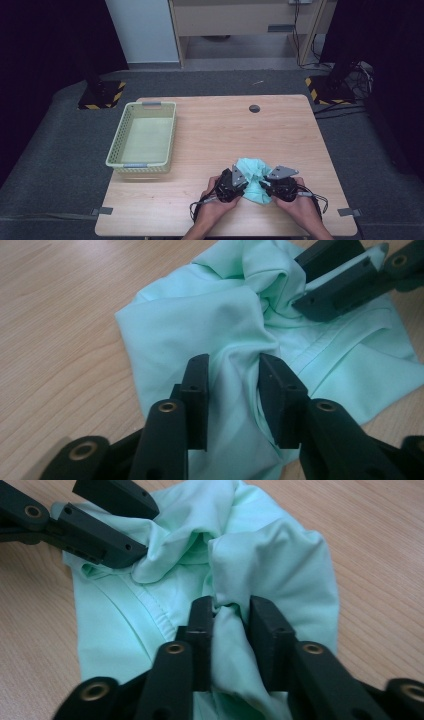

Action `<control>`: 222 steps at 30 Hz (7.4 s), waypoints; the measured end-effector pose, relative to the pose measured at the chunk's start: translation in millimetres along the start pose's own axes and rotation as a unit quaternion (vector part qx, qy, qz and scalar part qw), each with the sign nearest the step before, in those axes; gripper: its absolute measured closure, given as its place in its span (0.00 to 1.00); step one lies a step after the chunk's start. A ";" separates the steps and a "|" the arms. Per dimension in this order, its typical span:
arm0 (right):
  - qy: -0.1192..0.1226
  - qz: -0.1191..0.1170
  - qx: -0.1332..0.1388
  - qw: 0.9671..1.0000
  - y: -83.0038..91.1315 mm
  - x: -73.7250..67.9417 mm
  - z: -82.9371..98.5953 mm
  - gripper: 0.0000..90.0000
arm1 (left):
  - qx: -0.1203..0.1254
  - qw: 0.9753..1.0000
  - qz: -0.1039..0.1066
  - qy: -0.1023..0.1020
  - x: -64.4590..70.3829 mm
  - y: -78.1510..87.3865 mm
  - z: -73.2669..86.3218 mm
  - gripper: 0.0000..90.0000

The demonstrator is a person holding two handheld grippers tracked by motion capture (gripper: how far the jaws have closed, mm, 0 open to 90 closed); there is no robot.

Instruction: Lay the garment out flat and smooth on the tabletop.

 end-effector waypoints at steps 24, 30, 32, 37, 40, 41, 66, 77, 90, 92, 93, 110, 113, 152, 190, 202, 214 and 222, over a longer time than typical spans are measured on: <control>-0.037 -0.006 0.022 0.999 17.4 18.0 -2.1 0.93 | 0.027 0.999 -0.013 0.013 -11.4 17.3 -6.0 0.83; -0.052 -0.001 0.026 0.998 22.8 29.0 1.5 0.93 | 0.028 0.999 -0.020 0.025 -22.4 21.1 -2.0 0.85; -0.059 -0.001 0.027 0.998 23.9 31.8 2.7 0.93 | 0.024 0.999 -0.021 0.026 -24.5 21.5 -0.3 0.86; -0.066 0.002 0.029 0.997 26.0 36.7 4.3 0.93 | 0.024 0.999 -0.023 0.029 -29.2 26.2 0.1 0.89; -0.068 0.003 0.030 0.997 27.4 39.5 4.9 0.93 | 0.025 0.999 -0.022 0.033 -32.3 30.0 1.1 0.90; -0.070 0.003 0.030 0.997 27.8 40.4 5.3 0.93 | 0.025 0.999 -0.022 0.034 -33.4 31.4 1.8 0.90; -0.122 0.004 0.026 0.992 31.0 68.2 24.7 0.89 | 0.012 0.995 -0.044 0.084 -67.6 41.5 26.7 0.86; -0.141 0.023 0.024 0.989 33.3 81.3 35.5 0.79 | 0.028 0.995 -0.061 0.076 -67.2 46.8 23.3 0.79; -0.149 0.057 0.012 0.987 37.4 89.6 45.5 0.69 | 0.036 0.995 -0.070 0.058 -60.2 45.7 18.8 0.73; -0.151 0.060 0.013 0.987 39.8 90.8 45.6 0.68 | 0.040 0.995 -0.072 0.060 -61.3 47.3 17.8 0.73; -0.153 0.061 0.016 0.986 41.3 91.6 45.3 0.67 | 0.040 0.995 -0.072 0.061 -61.8 47.3 18.0 0.72; -0.135 0.048 0.005 0.990 44.6 79.5 44.5 0.67 | -0.002 0.998 -0.051 0.042 -55.7 27.8 21.8 0.71; -0.129 0.040 -0.010 0.991 37.7 76.2 47.4 0.67 | -0.015 0.998 -0.047 0.038 -54.2 25.4 22.7 0.72; -0.073 0.033 0.038 0.996 66.8 67.9 24.3 0.67 | 0.004 0.999 -0.012 0.031 -32.4 65.4 25.5 0.59; 0.034 -0.050 0.013 0.998 43.8 19.0 43.0 0.56 | -0.017 0.999 0.034 -0.016 -8.4 36.9 31.8 0.55; 0.049 -0.064 -0.007 0.997 34.8 13.0 41.3 0.66 | -0.044 0.998 0.046 -0.021 -10.7 33.3 34.0 0.66; 0.035 -0.085 -0.005 0.996 39.0 11.8 38.9 0.90 | -0.047 0.997 0.050 -0.024 -10.1 37.9 31.7 0.82; 0.011 -0.091 0.012 0.996 45.3 13.4 31.7 0.93 | -0.044 0.998 0.046 -0.026 -10.1 39.5 29.8 0.89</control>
Point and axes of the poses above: each handheld gripper's, and its own axes: y roughly backward along the jaws, z roughly out of its underside, x roughly to its right, the point moved 3 cm from there along -y, roughly forward along the jaws, and after that the axes turned 5 degrees about z, right-handed, at the moved point
